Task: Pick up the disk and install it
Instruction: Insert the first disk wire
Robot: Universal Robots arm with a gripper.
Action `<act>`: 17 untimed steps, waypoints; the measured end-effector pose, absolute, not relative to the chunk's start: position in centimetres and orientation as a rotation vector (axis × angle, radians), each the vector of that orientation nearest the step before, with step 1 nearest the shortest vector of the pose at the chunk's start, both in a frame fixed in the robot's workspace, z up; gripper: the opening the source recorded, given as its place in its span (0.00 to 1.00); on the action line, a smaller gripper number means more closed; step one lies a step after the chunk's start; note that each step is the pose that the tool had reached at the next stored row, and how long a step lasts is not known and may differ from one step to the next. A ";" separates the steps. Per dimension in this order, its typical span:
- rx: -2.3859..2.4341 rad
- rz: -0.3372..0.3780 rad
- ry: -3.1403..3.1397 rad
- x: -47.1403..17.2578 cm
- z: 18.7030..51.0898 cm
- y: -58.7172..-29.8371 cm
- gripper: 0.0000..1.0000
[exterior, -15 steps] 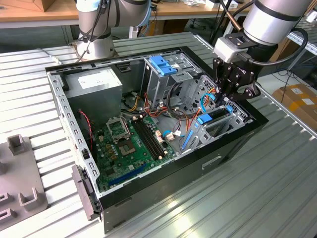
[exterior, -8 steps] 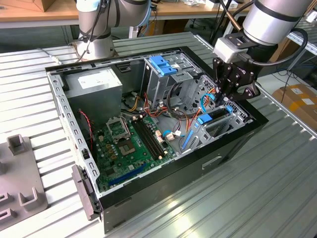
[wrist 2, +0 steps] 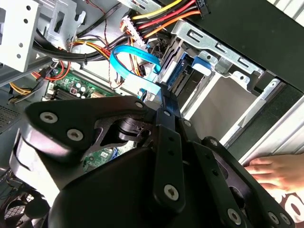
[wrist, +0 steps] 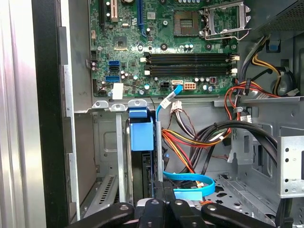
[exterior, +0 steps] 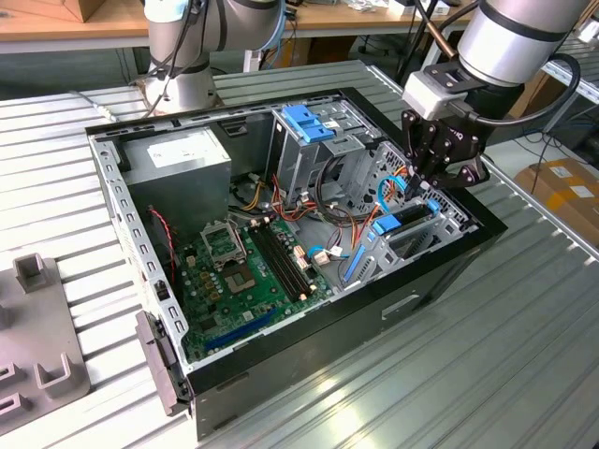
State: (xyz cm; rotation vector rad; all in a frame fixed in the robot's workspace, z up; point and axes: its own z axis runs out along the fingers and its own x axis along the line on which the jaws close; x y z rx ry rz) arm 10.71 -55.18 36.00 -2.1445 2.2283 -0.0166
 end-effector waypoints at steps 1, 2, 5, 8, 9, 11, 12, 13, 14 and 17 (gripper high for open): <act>-2.145 -0.017 2.228 10.7 36.0 -55.2 0.10; -2.145 -0.017 2.228 10.7 36.0 -55.2 0.10; -2.145 -0.017 2.228 10.7 36.0 -55.2 0.10; -2.136 0.003 2.220 10.7 36.0 -55.2 0.17; -2.128 0.021 2.212 10.7 36.0 -55.2 0.17; -2.127 0.022 2.211 10.7 36.0 -55.2 0.17; -2.127 0.022 2.211 10.7 36.0 -55.2 0.17; -2.127 0.022 2.211 10.7 36.0 -55.2 0.17; -2.127 0.022 2.211 10.7 36.0 -55.2 0.18; -2.123 0.033 2.210 11.3 36.1 -55.3 0.25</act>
